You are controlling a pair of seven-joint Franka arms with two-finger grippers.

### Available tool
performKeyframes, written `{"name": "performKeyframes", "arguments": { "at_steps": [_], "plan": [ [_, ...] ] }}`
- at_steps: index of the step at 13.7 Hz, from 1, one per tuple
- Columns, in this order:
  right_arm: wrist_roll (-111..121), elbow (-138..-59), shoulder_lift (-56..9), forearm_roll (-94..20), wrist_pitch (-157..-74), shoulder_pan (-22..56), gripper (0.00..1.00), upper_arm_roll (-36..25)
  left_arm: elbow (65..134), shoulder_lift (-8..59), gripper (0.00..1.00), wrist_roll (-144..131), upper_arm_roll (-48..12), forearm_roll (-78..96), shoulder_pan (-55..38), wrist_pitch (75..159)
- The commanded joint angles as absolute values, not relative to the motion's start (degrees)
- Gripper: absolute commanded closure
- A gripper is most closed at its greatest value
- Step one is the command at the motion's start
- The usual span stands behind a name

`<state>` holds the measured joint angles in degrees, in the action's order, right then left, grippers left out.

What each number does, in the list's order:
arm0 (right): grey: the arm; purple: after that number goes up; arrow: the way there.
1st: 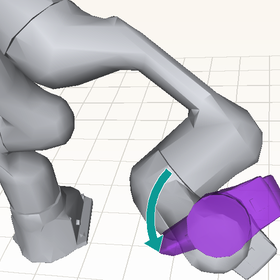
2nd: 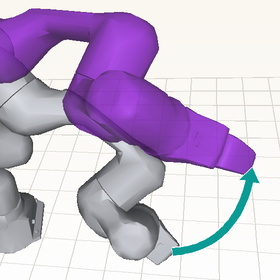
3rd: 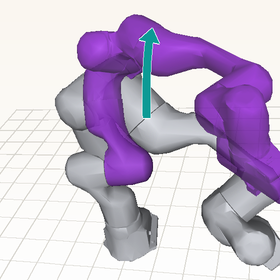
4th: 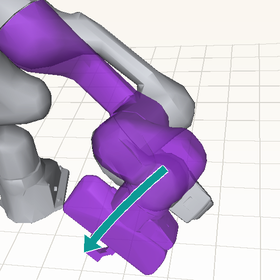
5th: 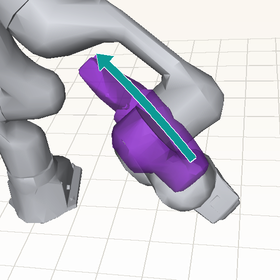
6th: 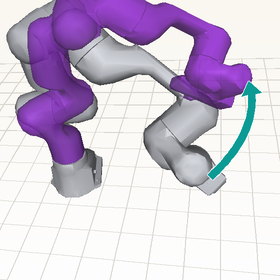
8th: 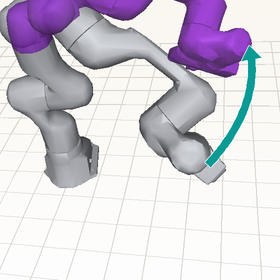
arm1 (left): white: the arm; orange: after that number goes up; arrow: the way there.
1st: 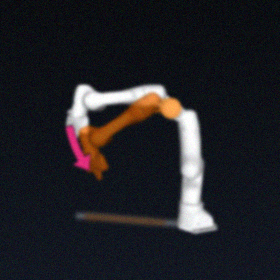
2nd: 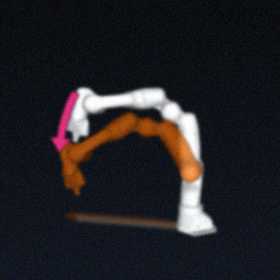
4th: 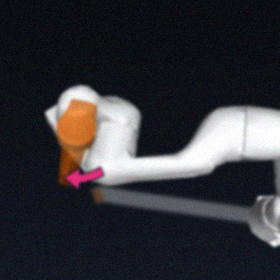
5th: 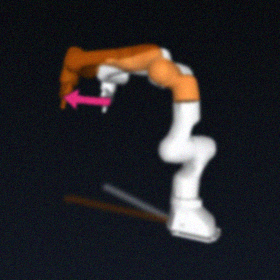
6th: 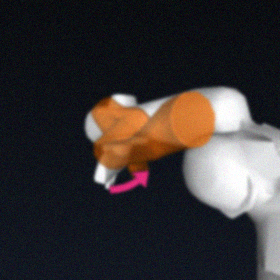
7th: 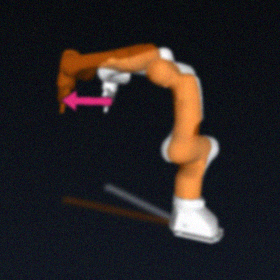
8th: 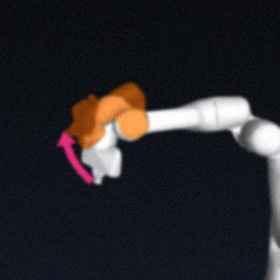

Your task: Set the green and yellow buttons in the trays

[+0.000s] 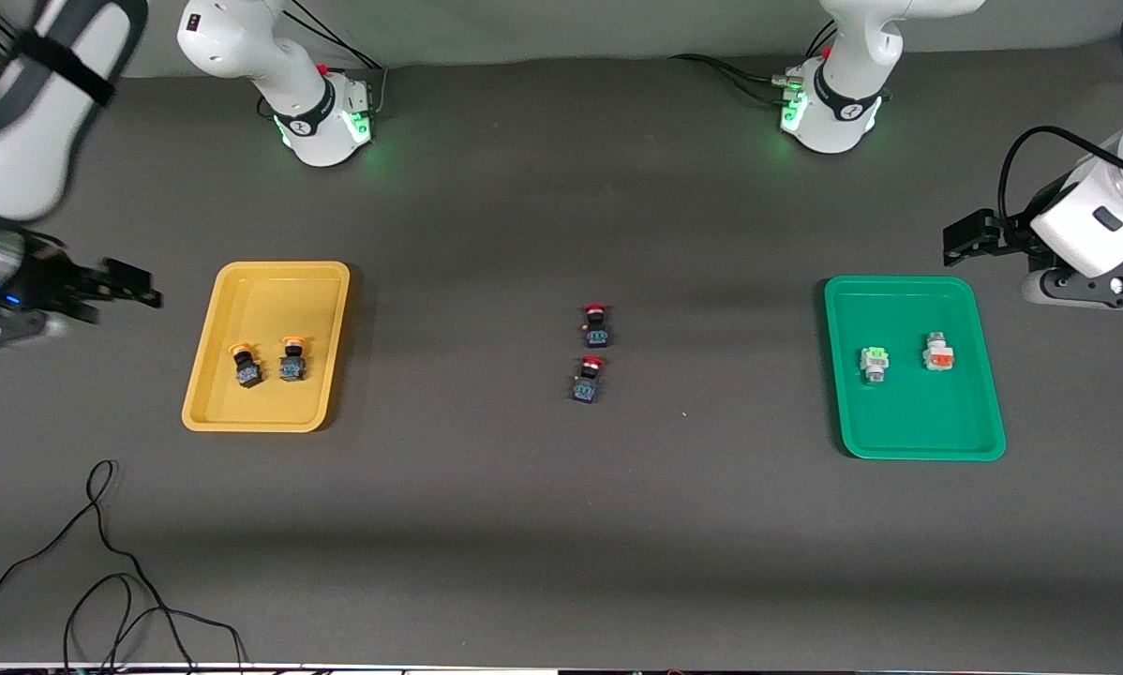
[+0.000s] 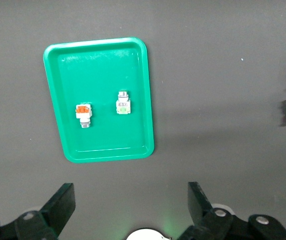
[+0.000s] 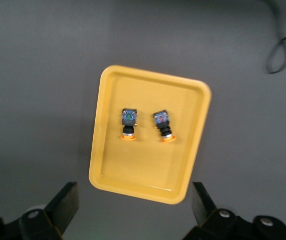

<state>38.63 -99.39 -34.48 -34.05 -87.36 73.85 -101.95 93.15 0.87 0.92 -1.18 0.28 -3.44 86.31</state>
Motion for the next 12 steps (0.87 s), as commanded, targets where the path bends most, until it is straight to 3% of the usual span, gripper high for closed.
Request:
{"name": "performKeyframes", "arguments": {
  "at_steps": [1,3,12],
  "plan": [
    [34.1,-90.6,-33.8,-29.6,-81.4,73.3,0.00,-103.4,93.4,-0.2,0.00,0.6,-0.9,0.7,-4.0,85.4],
    [29.4,-87.1,-33.5,-29.6,-79.4,71.6,0.00,-102.6,93.1,-0.1,0.00,0.5,-1.0,0.7,-4.0,85.7],
    [25.0,-87.1,-33.5,-30.2,-78.6,71.8,0.00,-101.8,92.4,0.4,0.00,1.4,-0.9,0.4,-4.0,85.5]
  ]
}}
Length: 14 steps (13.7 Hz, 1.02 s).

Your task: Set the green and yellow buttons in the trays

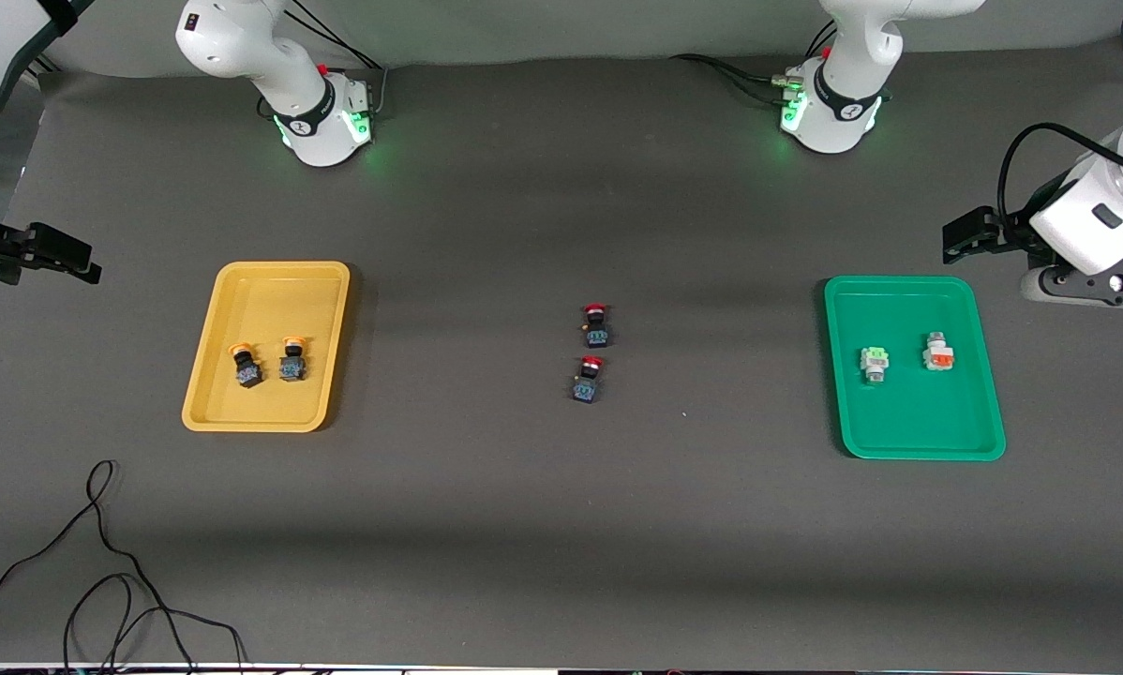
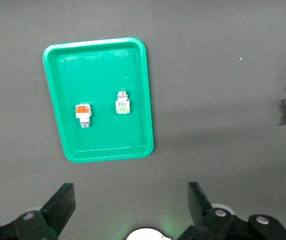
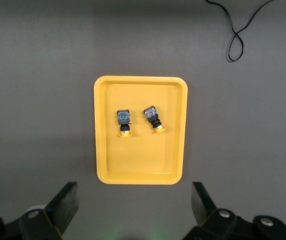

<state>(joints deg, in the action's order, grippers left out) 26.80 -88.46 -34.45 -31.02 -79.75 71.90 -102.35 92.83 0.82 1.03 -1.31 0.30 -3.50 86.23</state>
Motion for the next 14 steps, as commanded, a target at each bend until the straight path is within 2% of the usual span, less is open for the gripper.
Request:
{"name": "performKeyframes", "arguments": {
  "at_steps": [1,4,7,11,14],
  "plan": [
    [25.4,-87.2,-33.5,-30.2,-78.6,71.5,0.00,-101.8,92.3,0.4,0.00,1.3,-0.9,0.4,-4.0,85.6],
    [25.5,-86.8,-33.2,-30.1,-78.6,69.5,0.00,-99.6,92.3,0.4,0.00,1.3,-0.9,0.5,-4.0,85.6],
    [24.8,-80.3,-30.9,-29.5,-75.2,60.0,0.00,-90.1,92.3,0.4,0.00,1.2,-0.9,0.7,-3.9,86.0],
    [24.9,-75.9,-28.7,-28.0,-72.4,50.6,0.00,-81.3,92.3,0.4,0.00,0.6,-0.9,0.7,-4.0,86.3],
    [24.3,-73.1,-23.2,-20.6,-72.4,41.0,0.00,-66.5,92.4,0.5,0.00,0.6,-0.9,0.7,-4.0,86.4]
  ]
}}
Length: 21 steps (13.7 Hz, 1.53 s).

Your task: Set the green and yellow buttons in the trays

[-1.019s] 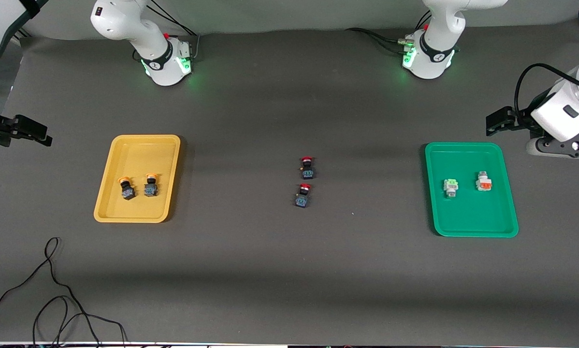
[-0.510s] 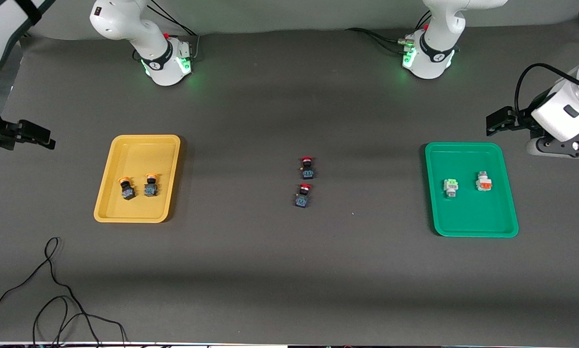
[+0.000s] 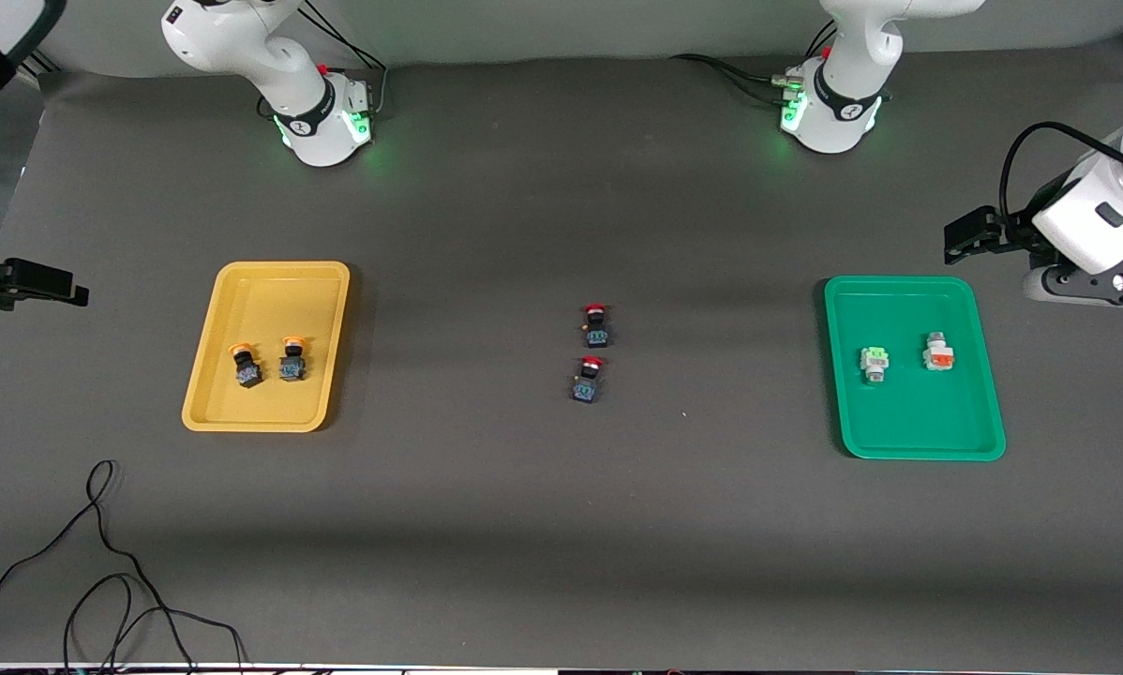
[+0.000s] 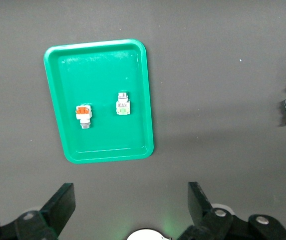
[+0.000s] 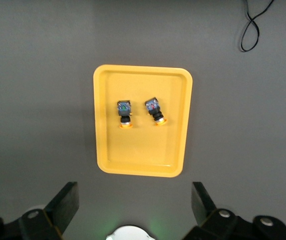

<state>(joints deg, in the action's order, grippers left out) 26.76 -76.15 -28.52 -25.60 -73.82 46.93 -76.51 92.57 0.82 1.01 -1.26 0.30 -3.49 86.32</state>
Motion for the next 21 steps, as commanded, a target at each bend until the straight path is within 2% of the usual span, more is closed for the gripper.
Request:
{"name": "performKeyframes", "arguments": {
  "at_steps": [1,7,9,11,15,21],
  "plan": [
    [21.5,-72.9,-20.8,-17.5,-72.5,37.4,0.00,-59.9,92.3,0.5,0.00,0.5,-0.9,0.7,-3.9,86.5],
    [11.7,-73.6,-13.0,-4.8,-72.9,12.5,0.00,-23.6,92.3,0.6,0.00,0.5,-0.9,0.7,-3.9,86.7],
    [11.4,-73.7,-12.1,-1.0,-73.0,5.5,0.00,-13.8,92.3,0.6,0.00,0.5,-0.9,0.7,-3.8,86.8],
    [10.6,-76.2,-10.0,1.2,-74.7,0.2,0.00,-6.5,92.4,0.6,0.00,0.5,-0.9,0.7,-3.9,86.7],
    [6.0,-89.6,-1.1,1.2,-84.6,-1.3,0.00,-4.9,92.4,0.5,0.00,0.6,-0.9,0.8,-3.7,87.6],
    [5.4,-90.6,2.6,4.5,-86.9,-1.1,0.00,-4.7,92.5,0.2,0.00,0.5,-0.8,0.7,-3.7,88.3]
  ]
}}
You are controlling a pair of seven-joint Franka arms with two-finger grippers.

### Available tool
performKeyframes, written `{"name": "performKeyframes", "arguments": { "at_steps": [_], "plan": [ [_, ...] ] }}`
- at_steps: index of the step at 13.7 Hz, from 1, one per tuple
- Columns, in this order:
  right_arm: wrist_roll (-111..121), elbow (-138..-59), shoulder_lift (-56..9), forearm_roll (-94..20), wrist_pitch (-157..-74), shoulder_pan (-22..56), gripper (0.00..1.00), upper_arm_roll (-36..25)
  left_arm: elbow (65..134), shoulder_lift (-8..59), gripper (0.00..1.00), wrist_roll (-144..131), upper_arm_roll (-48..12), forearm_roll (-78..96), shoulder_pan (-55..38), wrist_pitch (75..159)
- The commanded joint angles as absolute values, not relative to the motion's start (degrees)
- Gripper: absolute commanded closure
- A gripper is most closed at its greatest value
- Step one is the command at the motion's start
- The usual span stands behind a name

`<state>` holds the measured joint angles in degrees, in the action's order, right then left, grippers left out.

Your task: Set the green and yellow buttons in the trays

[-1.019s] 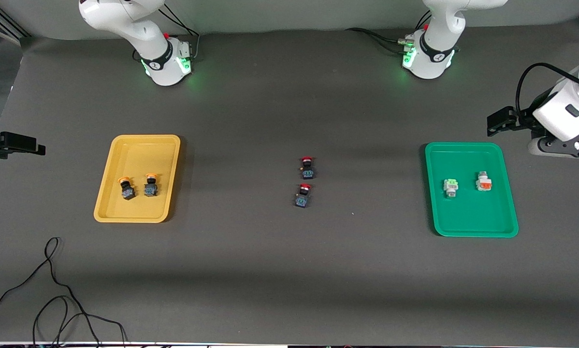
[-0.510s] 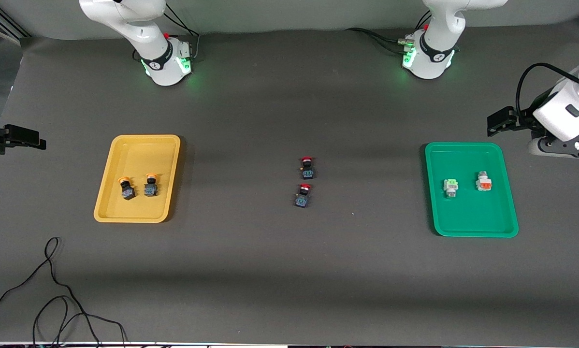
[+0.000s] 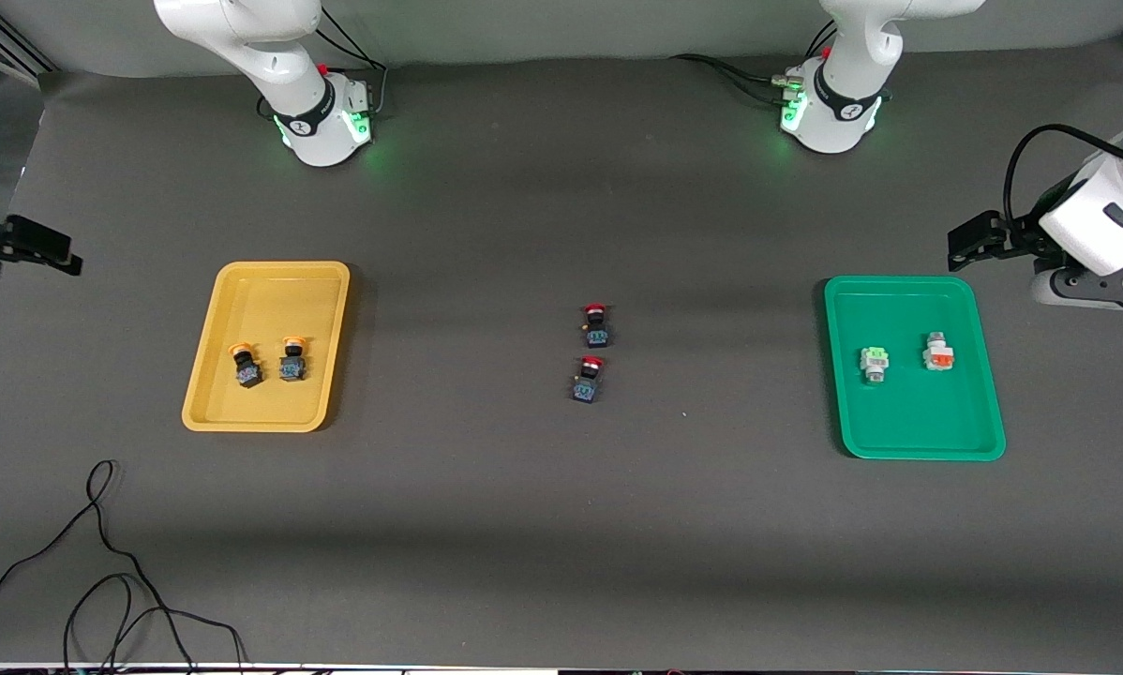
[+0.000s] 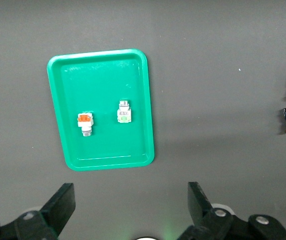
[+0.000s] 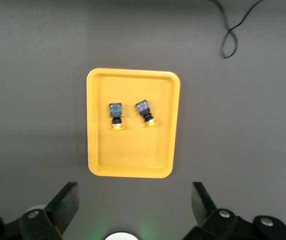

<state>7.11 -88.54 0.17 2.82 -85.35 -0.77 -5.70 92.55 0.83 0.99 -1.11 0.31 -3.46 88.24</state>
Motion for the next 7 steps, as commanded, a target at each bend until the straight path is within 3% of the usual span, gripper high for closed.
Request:
{"name": "performKeyframes", "arguments": {
  "at_steps": [1,7],
  "plan": [
    [5.4,-90.4,2.9,4.6,-86.9,-1.0,0.00,-4.7,92.5,0.2,0.00,0.5,-0.8,0.7,-3.7,88.2],
    [5.4,-89.2,2.9,3.8,-86.7,-1.1,0.00,-4.7,92.5,0.2,0.00,0.5,-0.7,0.6,-3.7,88.1]
  ]
}}
